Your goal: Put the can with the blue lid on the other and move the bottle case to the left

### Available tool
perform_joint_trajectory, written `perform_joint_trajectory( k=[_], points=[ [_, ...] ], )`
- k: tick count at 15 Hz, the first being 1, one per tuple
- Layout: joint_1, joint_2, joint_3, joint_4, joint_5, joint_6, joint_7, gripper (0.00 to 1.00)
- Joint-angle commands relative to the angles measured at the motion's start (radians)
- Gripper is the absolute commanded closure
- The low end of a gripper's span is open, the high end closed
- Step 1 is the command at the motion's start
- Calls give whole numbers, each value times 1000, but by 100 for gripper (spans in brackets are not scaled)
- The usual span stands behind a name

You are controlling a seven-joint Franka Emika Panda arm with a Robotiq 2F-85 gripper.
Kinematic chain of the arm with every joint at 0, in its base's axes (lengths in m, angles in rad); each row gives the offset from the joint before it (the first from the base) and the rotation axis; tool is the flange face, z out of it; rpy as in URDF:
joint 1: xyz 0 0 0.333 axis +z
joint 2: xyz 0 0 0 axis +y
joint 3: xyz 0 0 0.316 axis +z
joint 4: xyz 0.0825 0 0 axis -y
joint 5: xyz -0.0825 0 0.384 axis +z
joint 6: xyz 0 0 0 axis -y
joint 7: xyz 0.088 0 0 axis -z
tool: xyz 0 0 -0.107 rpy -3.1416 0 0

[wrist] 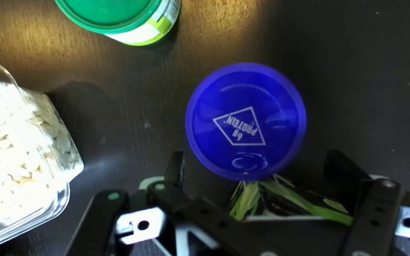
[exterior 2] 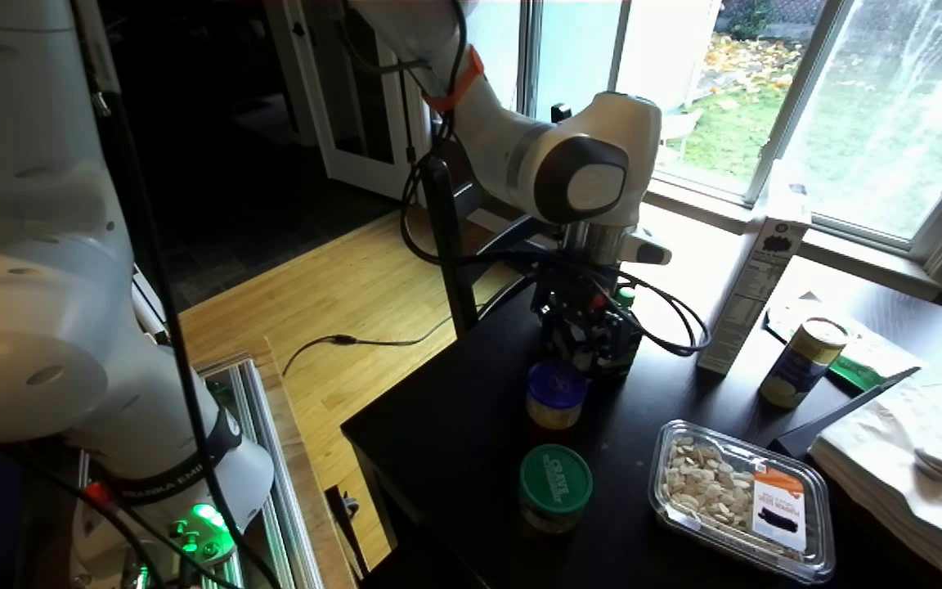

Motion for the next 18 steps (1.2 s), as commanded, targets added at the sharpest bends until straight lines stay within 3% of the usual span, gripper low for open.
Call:
perform_joint_trajectory(
  k=[1,7,12,18],
  points=[
    [-33,64,32,34,41,78,-25,0],
    [-57,110,63,31,72,178,-55,0],
    [-85,115,94,28,130,170,-105,0],
    [-85,86,90,-6,122,201,-113,0]
  ],
)
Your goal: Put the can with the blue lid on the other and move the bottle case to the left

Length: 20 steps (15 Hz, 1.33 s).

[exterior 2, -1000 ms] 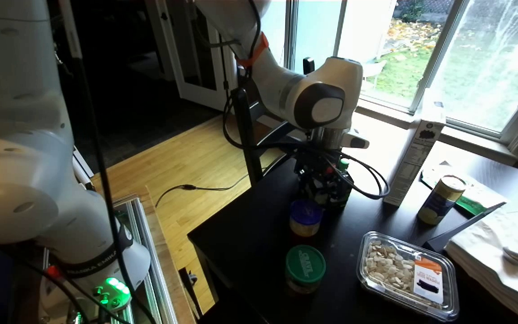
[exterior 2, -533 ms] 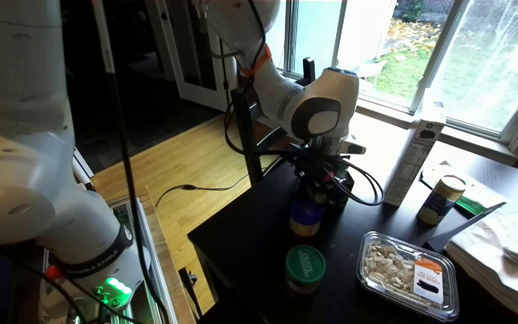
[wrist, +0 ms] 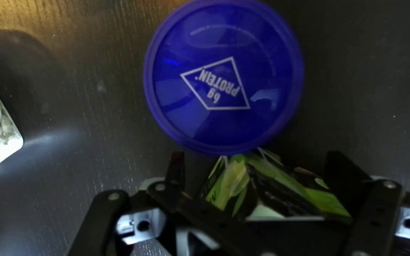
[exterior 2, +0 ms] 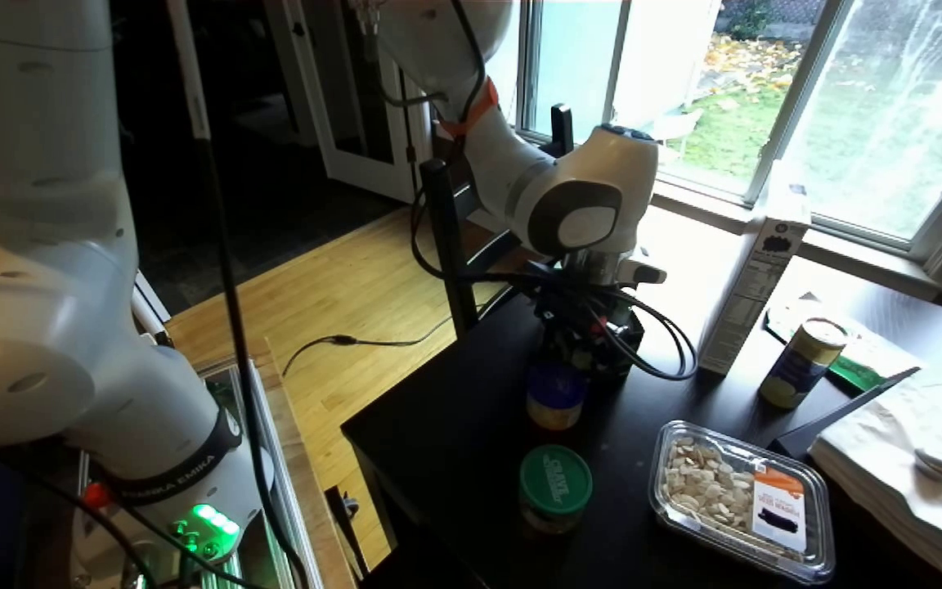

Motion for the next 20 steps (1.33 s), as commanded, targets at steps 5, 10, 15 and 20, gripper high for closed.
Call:
perform_joint_trajectory(
  k=[5,10,15,20],
  points=[
    [-9,-8,4,-23,-1,34,-25,0],
    [-16,-11,9,-34,4,106,-44,40],
    [-25,-15,19,-54,15,200,-60,53],
    [-39,-13,26,-62,20,321,-58,52]
  ],
)
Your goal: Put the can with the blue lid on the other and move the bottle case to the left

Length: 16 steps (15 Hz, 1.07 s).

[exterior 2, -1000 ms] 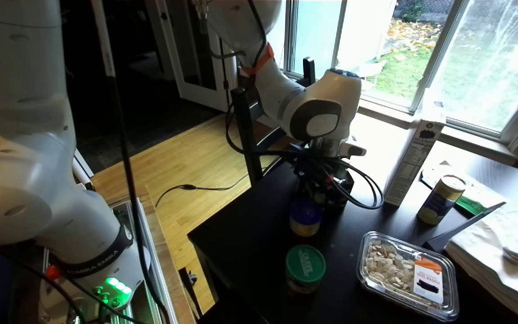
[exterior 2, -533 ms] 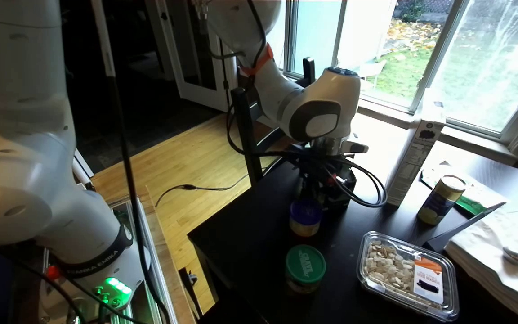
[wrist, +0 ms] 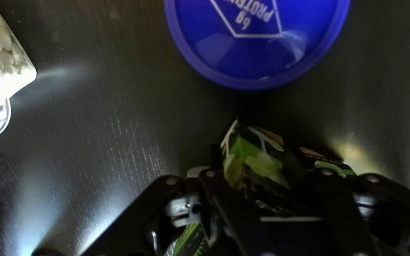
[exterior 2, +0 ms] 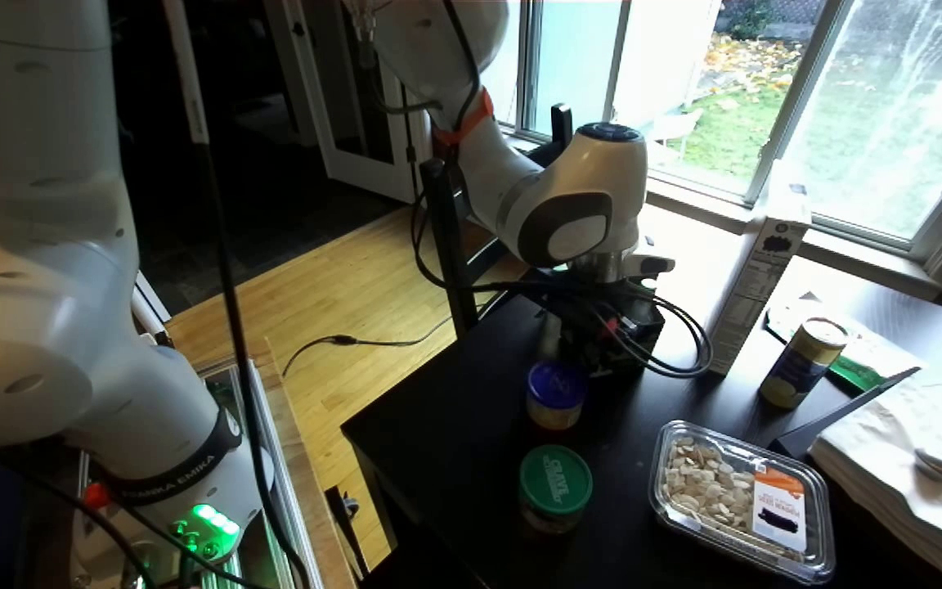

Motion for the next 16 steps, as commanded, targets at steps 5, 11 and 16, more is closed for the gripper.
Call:
perform_joint_trajectory(
  k=[5,11,16],
  points=[
    [-56,7,55,-3,30,173,-38,45],
    [-128,59,126,35,45,264,-76,58],
    [-219,99,211,60,37,344,-106,59]
  ],
)
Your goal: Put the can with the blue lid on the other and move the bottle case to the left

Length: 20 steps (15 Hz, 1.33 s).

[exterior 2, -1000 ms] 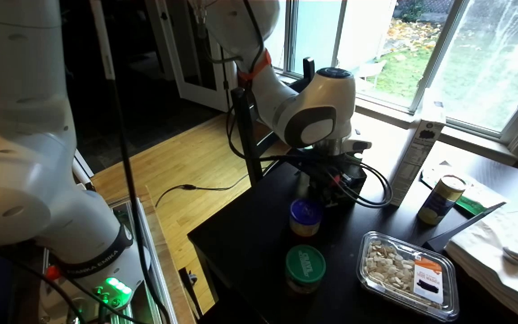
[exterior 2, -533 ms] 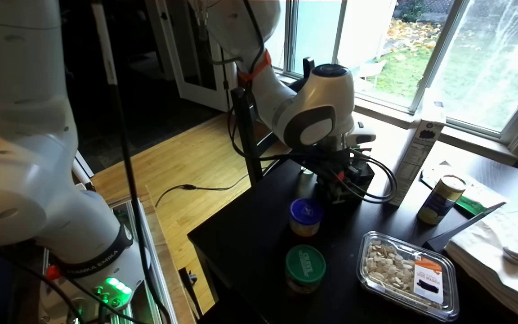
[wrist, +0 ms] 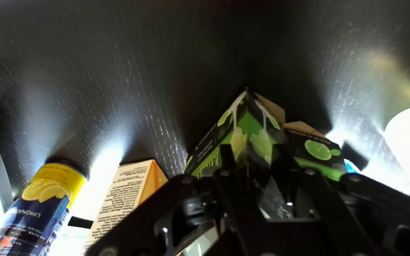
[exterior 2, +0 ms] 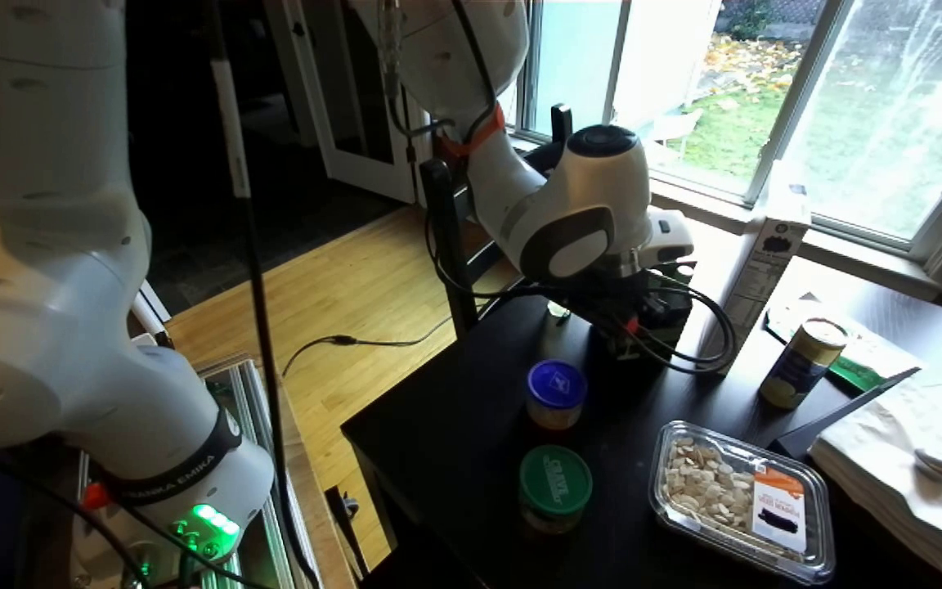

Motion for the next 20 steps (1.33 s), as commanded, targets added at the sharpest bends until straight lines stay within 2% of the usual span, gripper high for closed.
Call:
perform_joint_trajectory(
  k=[1,2,3,4,7,8,9,10,16,20],
  points=[
    [-69,49,65,43,9,51,-46,61],
    [-71,48,63,47,4,29,-41,46],
    [-71,44,63,50,6,-3,-33,36],
    [-84,38,77,45,13,-18,-35,36],
    [-122,-5,128,17,57,-127,-40,16],
    [-151,-16,167,10,90,-163,-63,9],
    [-144,-29,164,8,110,-207,-62,3],
    [-140,-41,165,7,134,-259,-64,0],
    [8,-90,-35,28,91,-503,46,0],
    [63,-68,-98,58,77,-603,43,0]
  ],
)
